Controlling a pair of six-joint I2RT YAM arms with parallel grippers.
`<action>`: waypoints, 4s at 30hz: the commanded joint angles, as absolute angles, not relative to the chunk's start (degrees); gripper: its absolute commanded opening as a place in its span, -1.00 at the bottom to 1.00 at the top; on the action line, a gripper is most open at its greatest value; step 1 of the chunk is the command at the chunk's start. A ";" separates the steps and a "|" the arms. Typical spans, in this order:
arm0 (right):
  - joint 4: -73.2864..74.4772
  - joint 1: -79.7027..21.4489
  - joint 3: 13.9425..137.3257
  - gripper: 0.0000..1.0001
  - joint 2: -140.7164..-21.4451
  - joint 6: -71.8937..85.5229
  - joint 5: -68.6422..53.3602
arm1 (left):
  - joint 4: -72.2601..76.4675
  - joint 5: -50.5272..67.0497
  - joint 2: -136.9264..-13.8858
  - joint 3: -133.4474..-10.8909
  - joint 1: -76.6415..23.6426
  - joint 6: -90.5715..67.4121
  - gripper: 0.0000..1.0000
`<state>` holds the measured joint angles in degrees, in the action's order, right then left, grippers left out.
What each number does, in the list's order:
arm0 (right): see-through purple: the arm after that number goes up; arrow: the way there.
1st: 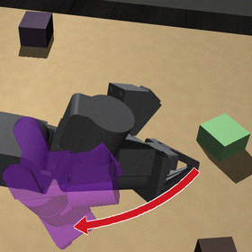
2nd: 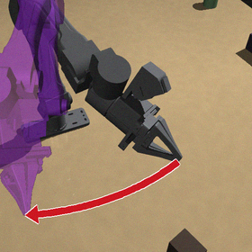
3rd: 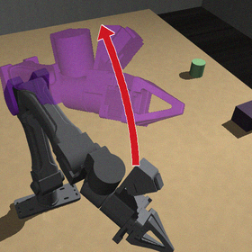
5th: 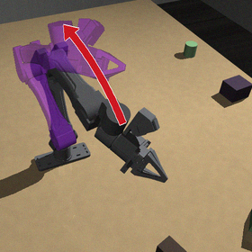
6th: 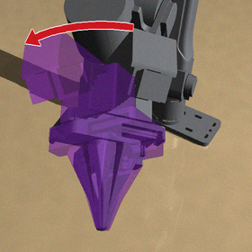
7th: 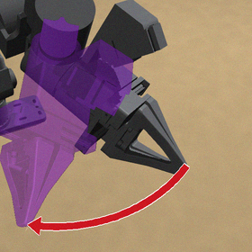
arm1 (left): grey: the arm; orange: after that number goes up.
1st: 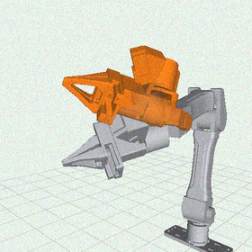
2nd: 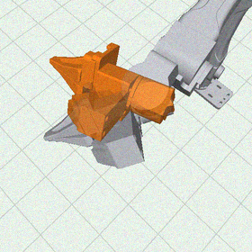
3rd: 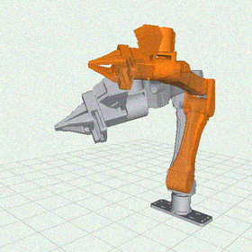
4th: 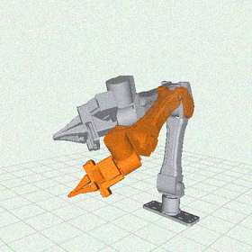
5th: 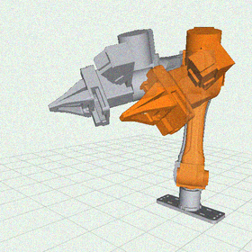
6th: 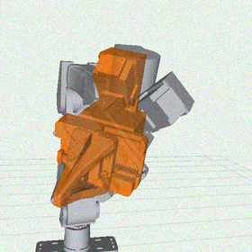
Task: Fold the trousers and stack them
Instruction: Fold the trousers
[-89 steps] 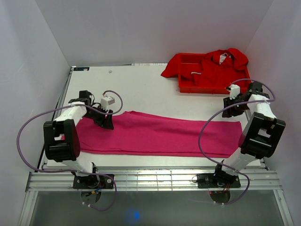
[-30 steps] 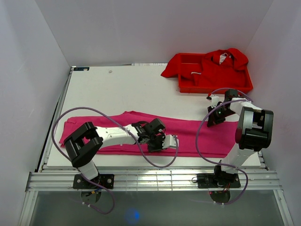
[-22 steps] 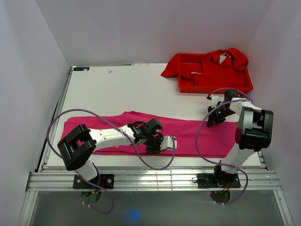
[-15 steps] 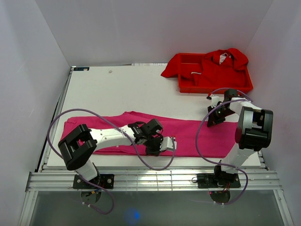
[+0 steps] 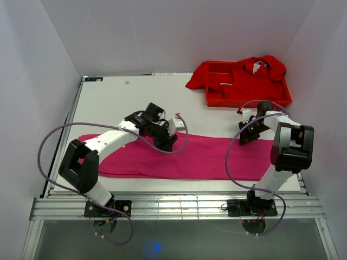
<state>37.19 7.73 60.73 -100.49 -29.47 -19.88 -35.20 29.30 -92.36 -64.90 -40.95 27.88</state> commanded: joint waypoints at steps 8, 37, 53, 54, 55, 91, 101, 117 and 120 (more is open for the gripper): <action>40.34 -2.61 66.80 -0.28 -93.97 -29.63 -27.14 | -54.05 29.10 -69.27 -50.91 -25.32 46.05 -0.07; 27.95 -23.99 65.39 -0.49 -109.60 -17.84 -21.62 | -43.08 20.22 -70.66 -36.30 -24.79 49.57 -0.14; 27.77 -23.99 65.39 -0.55 -110.39 -17.75 -19.51 | -55.62 23.81 -64.95 -40.17 -24.70 50.71 -1.00; 27.69 -23.99 65.48 -0.56 -110.56 -17.75 -19.42 | -56.59 24.25 -64.52 -39.90 -24.78 51.15 -1.00; 27.69 -23.99 65.48 -0.56 -110.74 -17.67 -19.34 | -58.17 24.52 -64.60 -38.86 -24.79 52.11 -1.00; 34.45 -22.24 71.28 -0.57 -112.85 -20.83 -16.26 | -42.11 21.81 -96.49 -56.61 30.49 32.69 0.15; 35.51 -22.41 70.66 -0.52 -106.62 -22.76 -27.15 | -52.55 38.75 -85.02 -67.49 22.82 42.28 0.21; 40.17 -22.68 71.81 -0.46 -102.57 -22.76 -30.59 | -29.92 57.56 -96.32 -65.66 -6.94 15.40 -0.07; 39.64 -22.15 68.57 -0.47 -104.06 -23.38 -29.45 | -22.78 56.79 -100.71 -63.64 -7.03 9.24 -0.12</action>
